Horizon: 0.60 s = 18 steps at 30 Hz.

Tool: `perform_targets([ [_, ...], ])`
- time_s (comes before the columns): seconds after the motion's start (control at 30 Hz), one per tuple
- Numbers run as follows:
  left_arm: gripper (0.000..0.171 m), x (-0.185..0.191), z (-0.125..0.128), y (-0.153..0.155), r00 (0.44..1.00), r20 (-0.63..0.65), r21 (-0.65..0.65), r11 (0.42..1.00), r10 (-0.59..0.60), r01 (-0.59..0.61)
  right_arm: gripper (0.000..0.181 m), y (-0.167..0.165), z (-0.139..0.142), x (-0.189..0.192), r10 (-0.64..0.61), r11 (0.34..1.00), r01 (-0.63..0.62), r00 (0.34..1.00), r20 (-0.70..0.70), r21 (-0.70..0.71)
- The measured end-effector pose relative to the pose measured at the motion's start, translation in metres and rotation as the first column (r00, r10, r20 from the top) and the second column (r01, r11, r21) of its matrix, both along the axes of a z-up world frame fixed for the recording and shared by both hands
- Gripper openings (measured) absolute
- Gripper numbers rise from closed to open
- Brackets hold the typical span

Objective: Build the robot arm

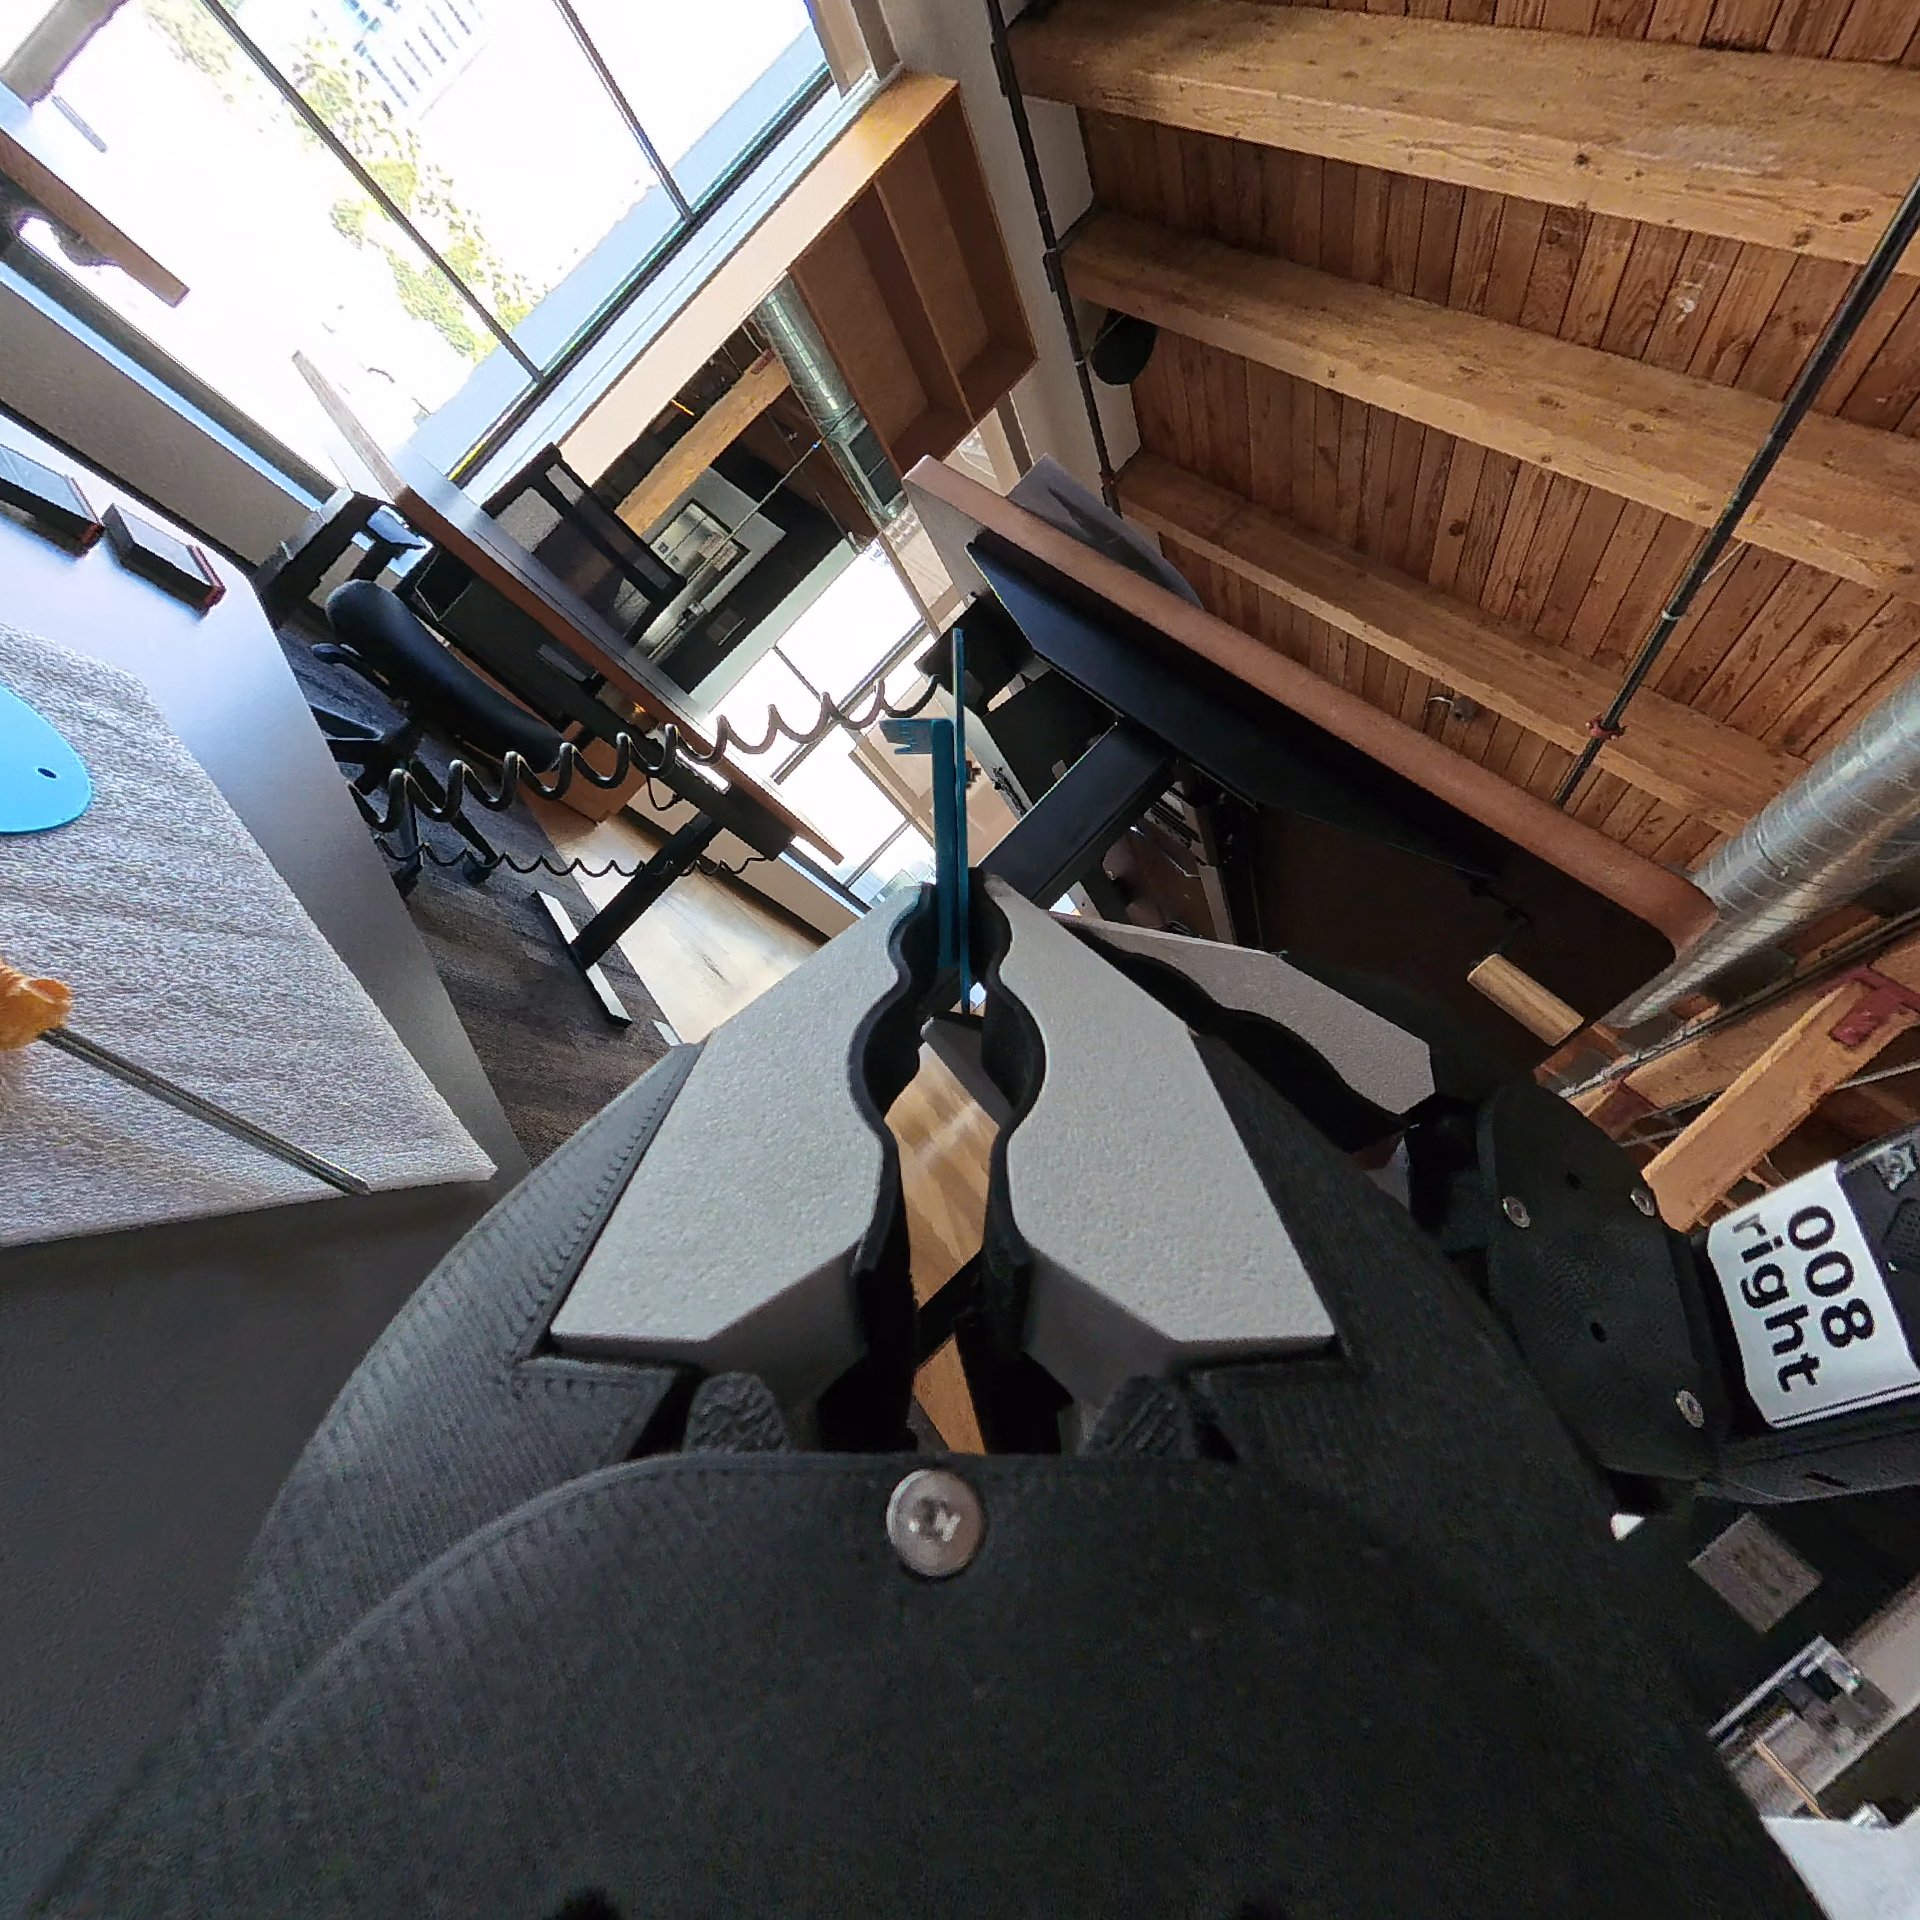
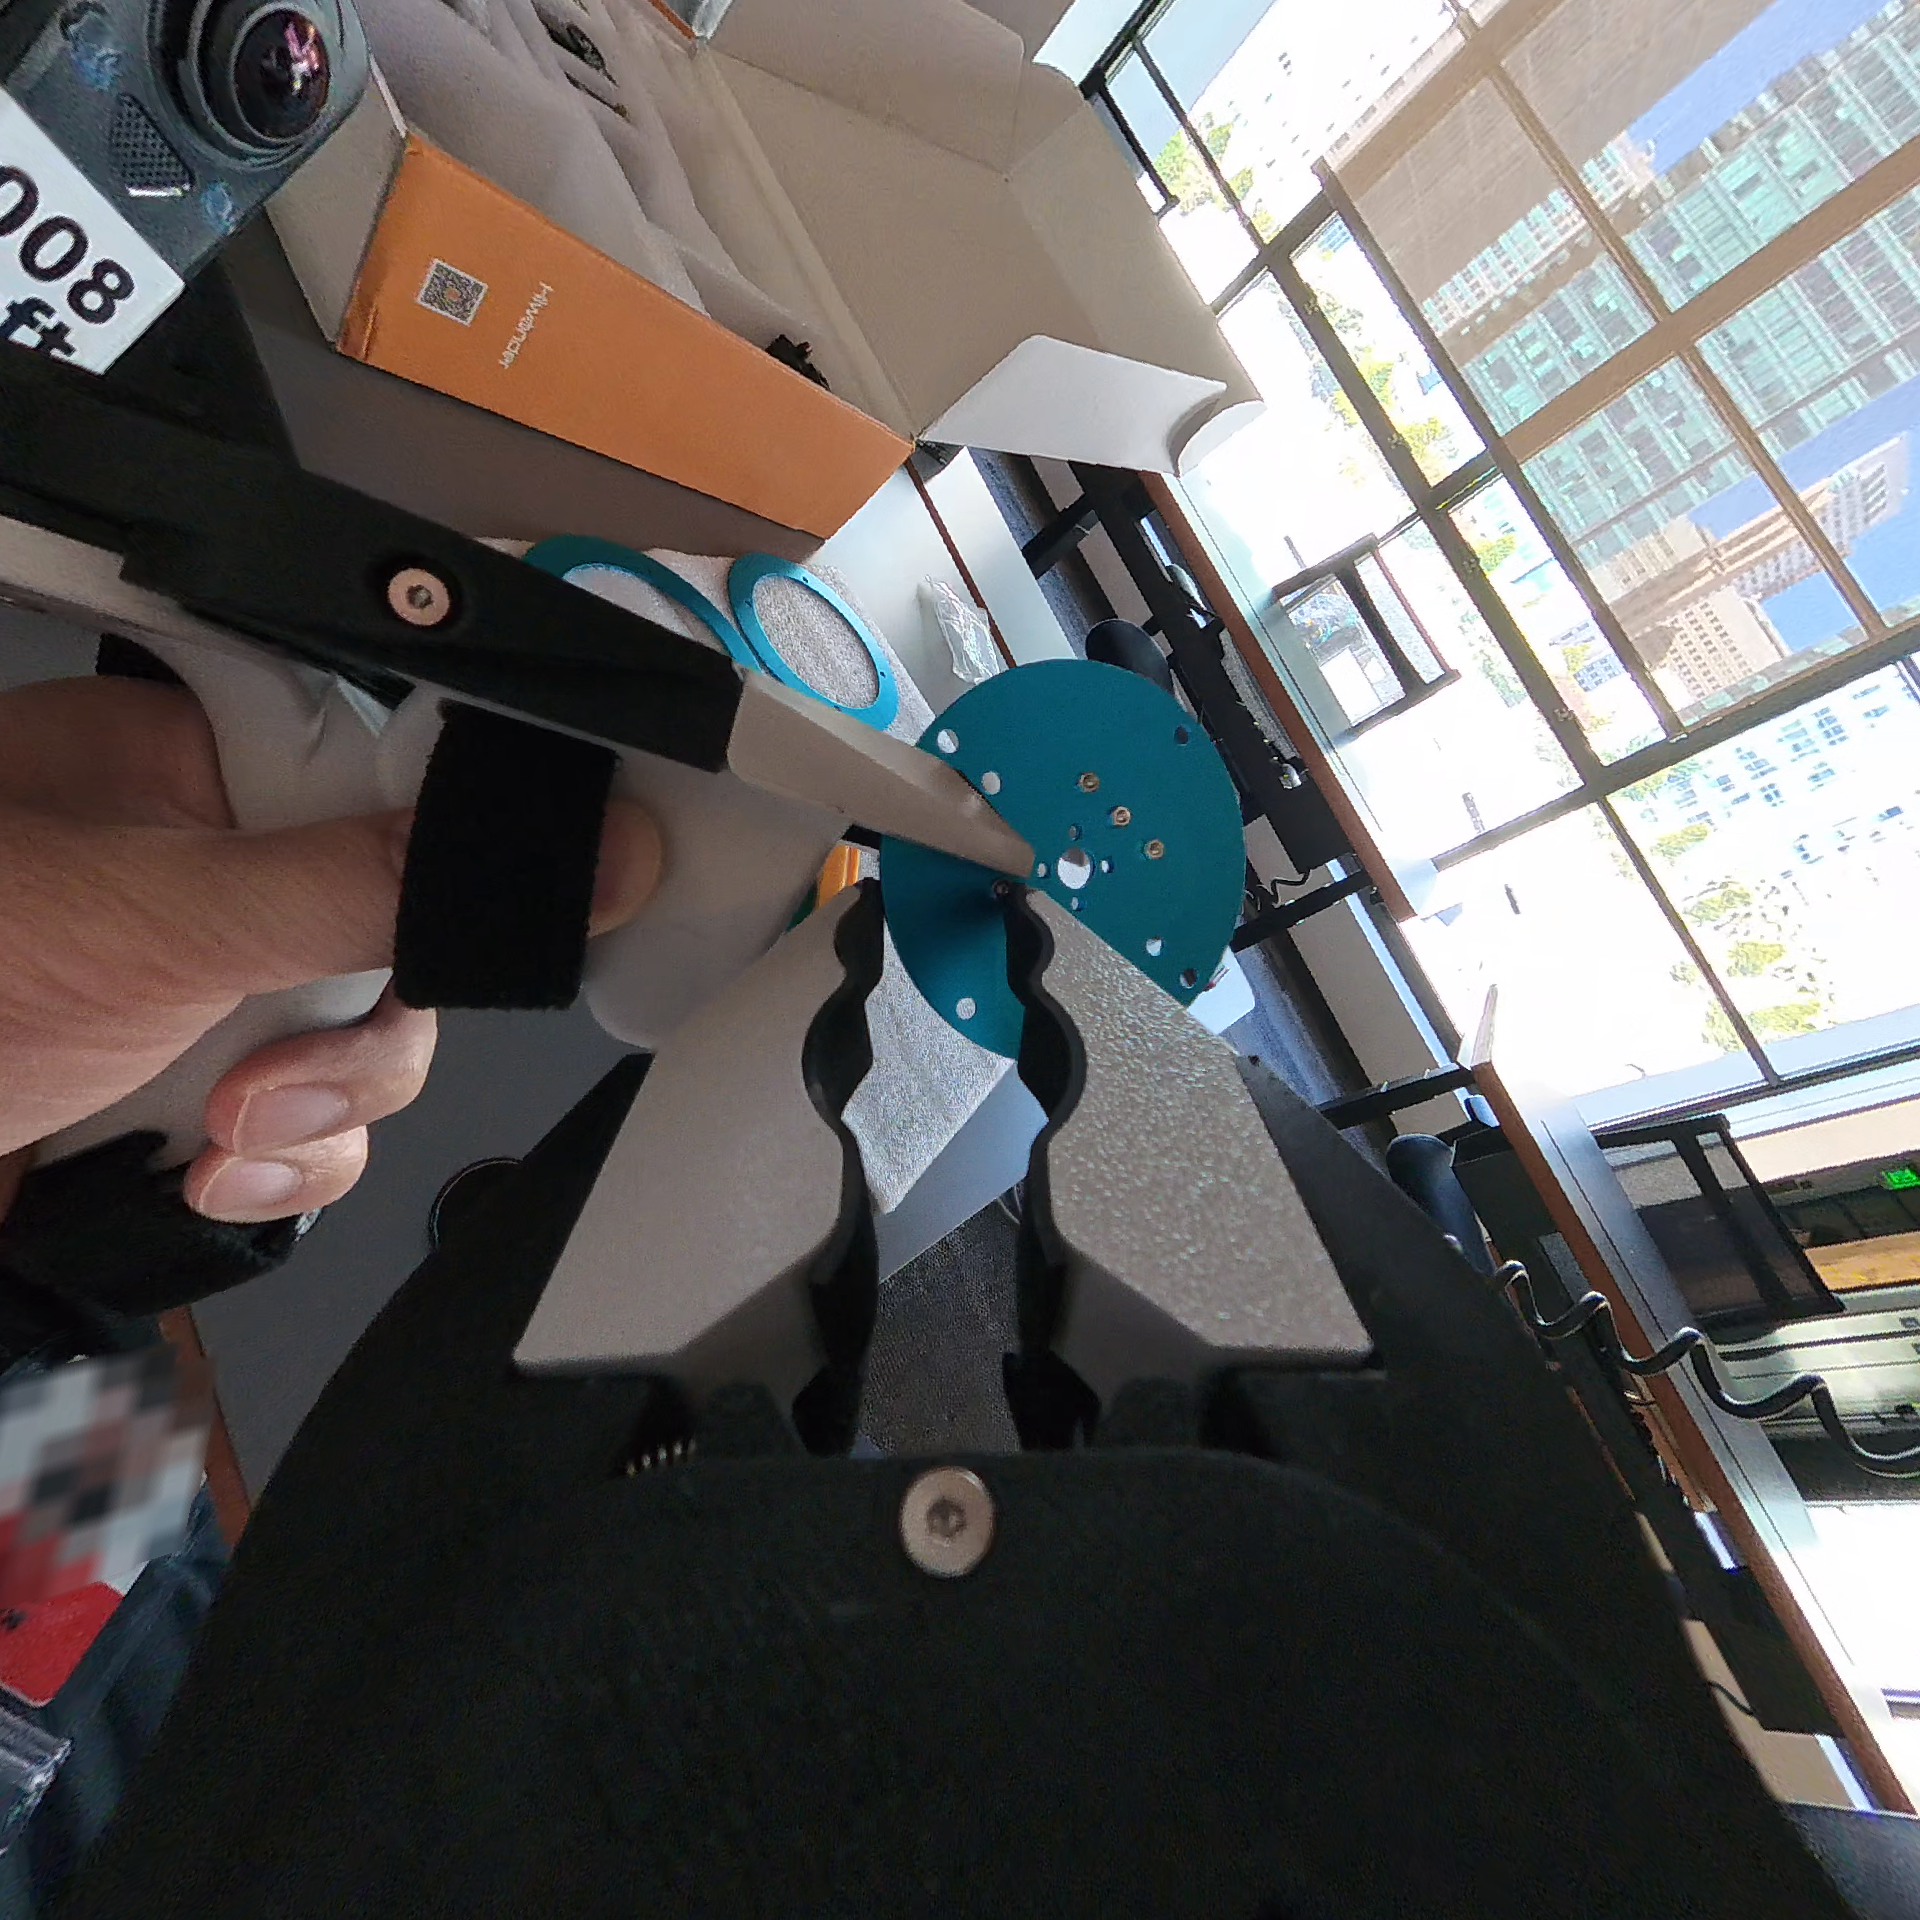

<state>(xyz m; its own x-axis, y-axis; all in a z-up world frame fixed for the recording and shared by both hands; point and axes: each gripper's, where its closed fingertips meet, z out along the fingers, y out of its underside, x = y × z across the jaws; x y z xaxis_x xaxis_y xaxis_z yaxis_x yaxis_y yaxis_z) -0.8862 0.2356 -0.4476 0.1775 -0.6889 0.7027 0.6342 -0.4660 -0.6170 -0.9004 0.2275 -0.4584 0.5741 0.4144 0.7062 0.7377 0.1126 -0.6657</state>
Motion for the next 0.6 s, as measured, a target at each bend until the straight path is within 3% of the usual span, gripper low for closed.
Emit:
perform_targets([
  [0.03, 0.003, 0.0, -0.0001, 0.0001, 1.0, 0.001, -0.002, 1.0, -0.001, 0.001, 0.022, 0.0001, -0.0001, 0.0001, 0.001, 1.0, -0.001, 1.0, -0.003, -0.004],
  [0.6, 0.003, 0.0006, -0.0018, -0.0008, 1.0, 0.012, -0.009, 1.0, -0.01, 0.01, 0.03, 0.0, 0.0004, 0.0028, -0.013, 1.0, 0.012, 0.999, -0.03, -0.022],
])
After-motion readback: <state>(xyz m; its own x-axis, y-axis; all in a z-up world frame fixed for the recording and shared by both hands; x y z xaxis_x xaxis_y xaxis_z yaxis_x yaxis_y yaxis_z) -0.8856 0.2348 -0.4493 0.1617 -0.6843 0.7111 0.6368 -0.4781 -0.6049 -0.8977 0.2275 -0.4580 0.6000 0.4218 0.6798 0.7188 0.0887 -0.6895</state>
